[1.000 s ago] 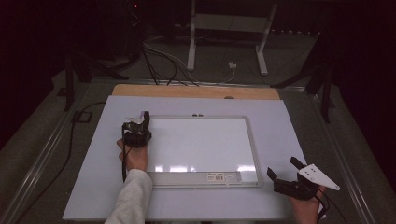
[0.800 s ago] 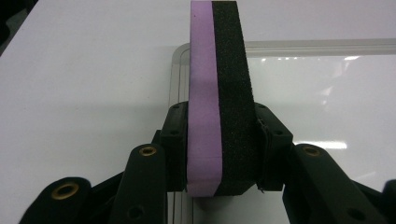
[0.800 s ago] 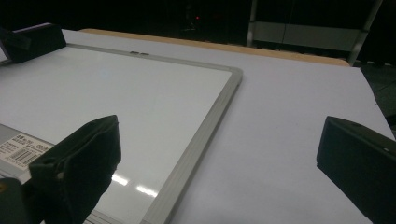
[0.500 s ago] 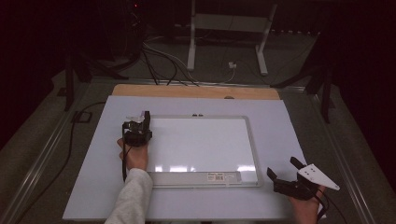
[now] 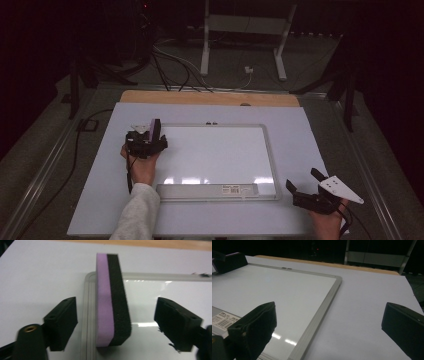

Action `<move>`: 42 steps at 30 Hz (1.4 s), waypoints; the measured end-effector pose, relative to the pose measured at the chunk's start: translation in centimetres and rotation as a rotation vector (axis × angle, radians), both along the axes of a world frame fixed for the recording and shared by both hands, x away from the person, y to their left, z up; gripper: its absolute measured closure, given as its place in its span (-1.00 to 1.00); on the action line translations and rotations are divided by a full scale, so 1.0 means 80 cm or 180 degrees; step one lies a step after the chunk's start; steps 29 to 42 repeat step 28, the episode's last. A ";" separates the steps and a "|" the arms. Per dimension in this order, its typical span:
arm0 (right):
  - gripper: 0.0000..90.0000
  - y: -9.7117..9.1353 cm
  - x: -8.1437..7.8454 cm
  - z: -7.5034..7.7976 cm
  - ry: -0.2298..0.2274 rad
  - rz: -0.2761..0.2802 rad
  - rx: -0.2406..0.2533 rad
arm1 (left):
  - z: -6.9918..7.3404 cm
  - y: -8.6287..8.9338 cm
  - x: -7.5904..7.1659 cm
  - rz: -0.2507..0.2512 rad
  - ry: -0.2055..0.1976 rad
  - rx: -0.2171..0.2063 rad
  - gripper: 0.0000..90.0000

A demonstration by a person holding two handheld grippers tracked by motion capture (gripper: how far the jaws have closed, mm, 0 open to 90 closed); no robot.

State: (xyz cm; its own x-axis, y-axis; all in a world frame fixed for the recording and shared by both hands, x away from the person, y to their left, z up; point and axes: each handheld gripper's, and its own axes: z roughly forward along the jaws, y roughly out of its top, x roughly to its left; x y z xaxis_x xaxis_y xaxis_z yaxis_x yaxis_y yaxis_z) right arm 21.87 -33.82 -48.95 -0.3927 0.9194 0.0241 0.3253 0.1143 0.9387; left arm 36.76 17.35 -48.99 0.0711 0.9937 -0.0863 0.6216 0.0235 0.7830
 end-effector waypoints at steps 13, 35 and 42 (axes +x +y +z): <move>-1.00 0.000 0.000 0.000 0.0000 0.0001 0.0011 | 0.038 0.017 -0.044 -0.0622 -0.0413 -0.0116 -0.99; -1.00 0.006 -0.002 0.003 -0.0040 0.0067 0.0013 | 0.020 0.046 -0.158 -0.0893 -0.0990 0.0178 -0.99; -1.00 0.006 -0.002 0.003 -0.0040 0.0067 0.0013 | 0.020 0.046 -0.158 -0.0893 -0.0990 0.0178 -0.99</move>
